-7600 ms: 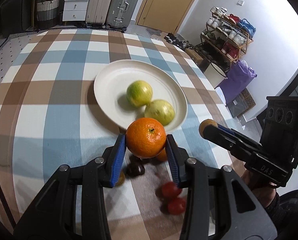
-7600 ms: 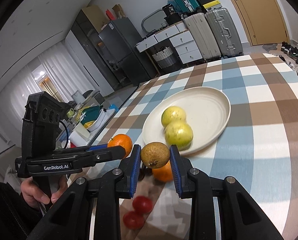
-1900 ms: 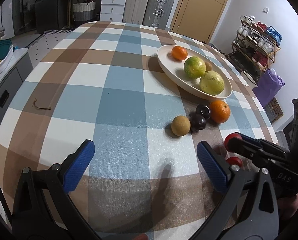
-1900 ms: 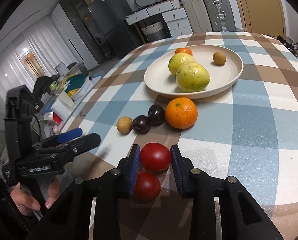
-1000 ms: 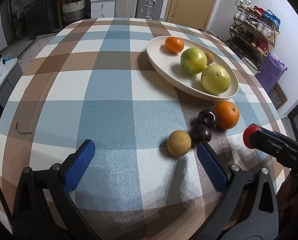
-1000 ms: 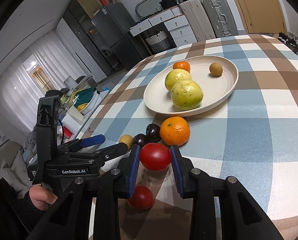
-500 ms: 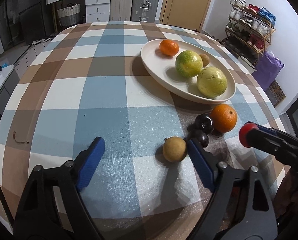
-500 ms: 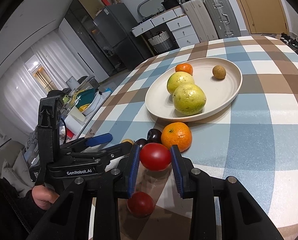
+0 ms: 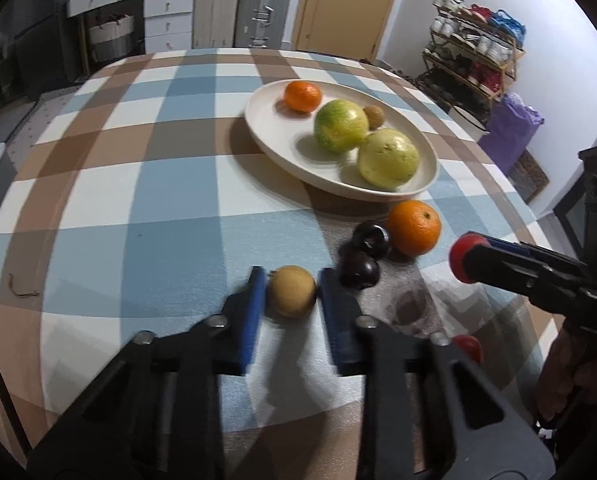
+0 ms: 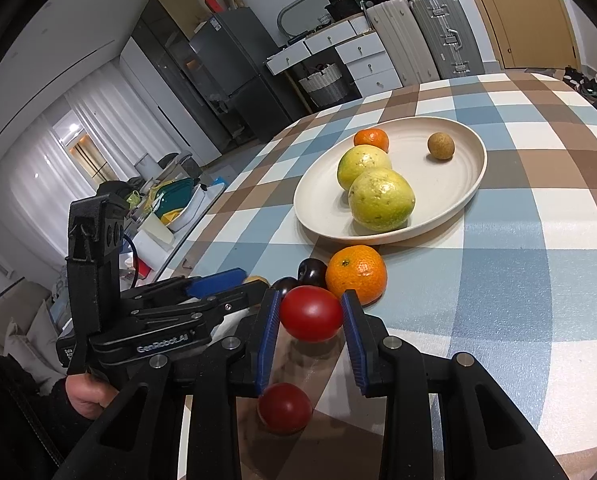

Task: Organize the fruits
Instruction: 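Grasp the brown kiwi with the left tool while the right tool holds the tomato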

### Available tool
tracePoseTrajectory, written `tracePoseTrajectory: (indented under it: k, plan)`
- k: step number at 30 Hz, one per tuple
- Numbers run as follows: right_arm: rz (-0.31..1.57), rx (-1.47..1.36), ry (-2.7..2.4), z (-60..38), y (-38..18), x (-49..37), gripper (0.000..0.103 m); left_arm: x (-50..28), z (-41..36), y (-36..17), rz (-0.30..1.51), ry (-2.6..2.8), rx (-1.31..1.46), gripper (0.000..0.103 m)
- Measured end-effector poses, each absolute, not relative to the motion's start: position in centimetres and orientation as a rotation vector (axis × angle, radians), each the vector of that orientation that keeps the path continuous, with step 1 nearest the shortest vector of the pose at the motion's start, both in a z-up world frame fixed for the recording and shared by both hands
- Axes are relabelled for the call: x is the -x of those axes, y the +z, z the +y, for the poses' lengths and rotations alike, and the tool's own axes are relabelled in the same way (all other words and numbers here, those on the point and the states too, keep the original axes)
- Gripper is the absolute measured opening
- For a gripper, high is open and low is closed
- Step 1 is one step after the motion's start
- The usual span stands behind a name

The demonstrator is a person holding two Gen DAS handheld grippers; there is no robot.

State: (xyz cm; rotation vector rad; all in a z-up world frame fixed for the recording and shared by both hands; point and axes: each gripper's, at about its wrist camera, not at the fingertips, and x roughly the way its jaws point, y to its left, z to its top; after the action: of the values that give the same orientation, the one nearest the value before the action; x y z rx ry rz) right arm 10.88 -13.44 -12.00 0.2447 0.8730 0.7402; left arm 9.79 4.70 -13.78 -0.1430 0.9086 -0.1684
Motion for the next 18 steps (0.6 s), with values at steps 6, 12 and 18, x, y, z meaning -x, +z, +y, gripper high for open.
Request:
tracePoseTrajectory:
  k: [6, 12, 18]
  plan:
    - [0.859, -0.249, 0.735, -13.8, -11.6, -10.4, 0.032, -9.1, 4.9, -13.2, 0.890, -0.179, 0.166, 0.023]
    - [0.822, -0.241, 0.731, -14.3, -10.3, -9.7, 0.032, -7.7, 4.8, -11.4, 0.846, -0.176, 0.153, 0.023]
    - [0.784, -0.239, 0.740, -14.8, -8.7, -9.1, 0.032, -7.3, 4.7, -9.5, 0.812, -0.170, 0.128, 0.023]
